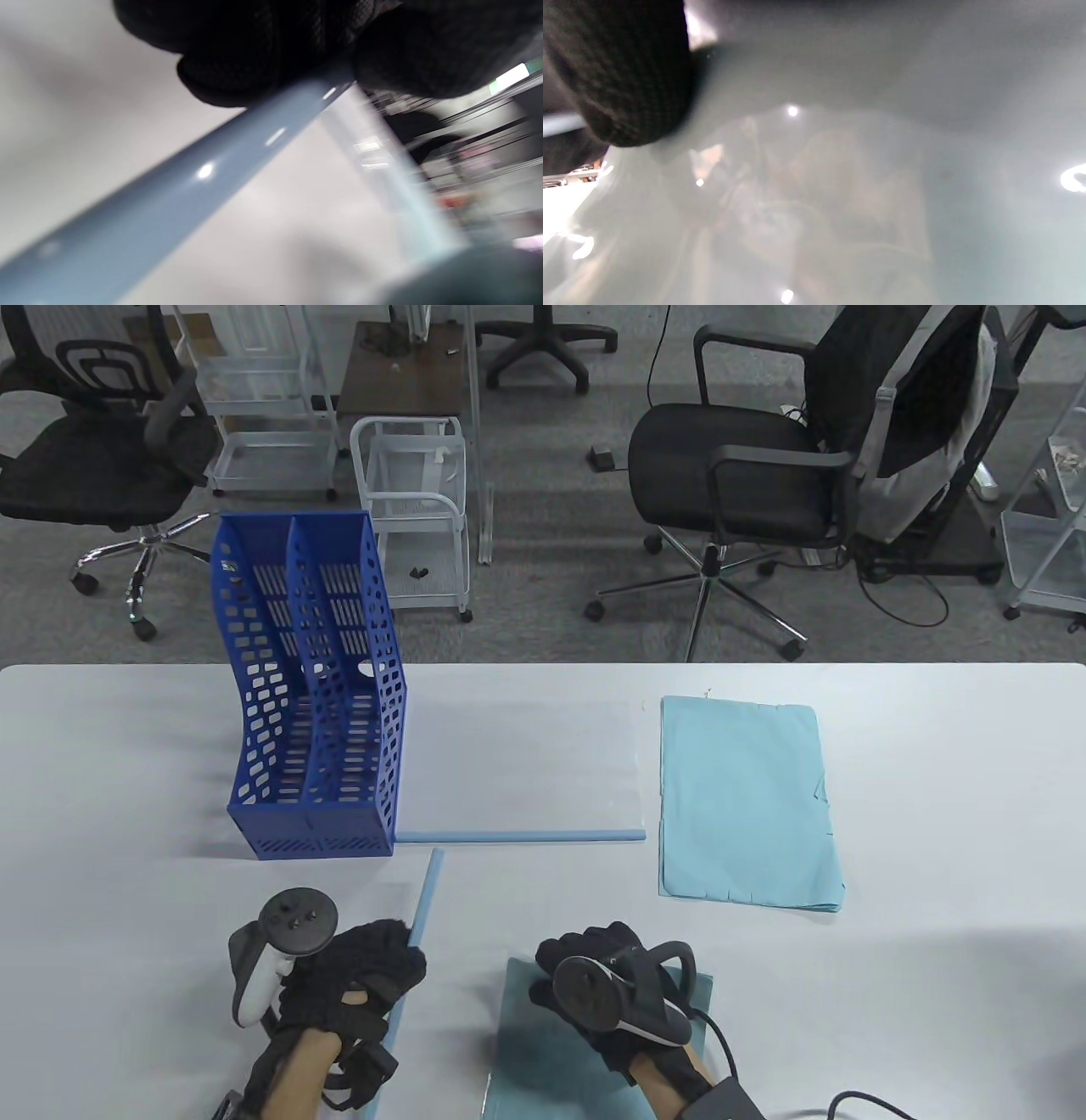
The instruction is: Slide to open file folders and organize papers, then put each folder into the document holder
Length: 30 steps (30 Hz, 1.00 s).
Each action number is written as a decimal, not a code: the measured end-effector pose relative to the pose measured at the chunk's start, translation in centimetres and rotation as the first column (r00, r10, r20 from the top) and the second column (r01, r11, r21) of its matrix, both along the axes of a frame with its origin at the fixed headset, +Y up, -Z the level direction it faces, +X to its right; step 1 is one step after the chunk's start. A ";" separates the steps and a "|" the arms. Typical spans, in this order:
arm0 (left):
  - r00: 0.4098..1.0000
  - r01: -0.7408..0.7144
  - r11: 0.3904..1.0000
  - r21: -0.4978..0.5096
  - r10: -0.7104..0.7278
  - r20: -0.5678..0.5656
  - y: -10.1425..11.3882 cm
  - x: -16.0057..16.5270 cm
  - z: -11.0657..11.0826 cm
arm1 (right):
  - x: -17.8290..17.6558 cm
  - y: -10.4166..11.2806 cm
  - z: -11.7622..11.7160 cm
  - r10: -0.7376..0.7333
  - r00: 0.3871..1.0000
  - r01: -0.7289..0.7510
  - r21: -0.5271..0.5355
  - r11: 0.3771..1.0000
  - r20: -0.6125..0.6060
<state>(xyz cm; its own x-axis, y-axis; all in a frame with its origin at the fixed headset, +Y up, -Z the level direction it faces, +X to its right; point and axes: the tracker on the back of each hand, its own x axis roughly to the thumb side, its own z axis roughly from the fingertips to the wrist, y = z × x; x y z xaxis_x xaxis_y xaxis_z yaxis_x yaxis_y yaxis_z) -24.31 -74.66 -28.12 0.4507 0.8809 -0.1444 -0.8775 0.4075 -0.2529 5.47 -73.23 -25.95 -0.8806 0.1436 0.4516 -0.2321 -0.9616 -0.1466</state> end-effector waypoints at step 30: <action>0.763 -0.619 0.706 0.345 0.644 0.051 3.4 -0.8 -3.2 | -0.3 0.5 0.8 -0.002 0.998 0.003 0.015 1.000 -0.056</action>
<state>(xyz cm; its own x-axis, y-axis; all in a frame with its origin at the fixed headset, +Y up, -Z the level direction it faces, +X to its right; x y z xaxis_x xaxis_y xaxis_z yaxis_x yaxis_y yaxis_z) -25.14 -71.22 -31.30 -0.2280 0.9546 0.1918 -0.9690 -0.2031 -0.1409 5.20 -72.77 -25.11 -0.8536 0.1385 0.5022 -0.2428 -0.9587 -0.1482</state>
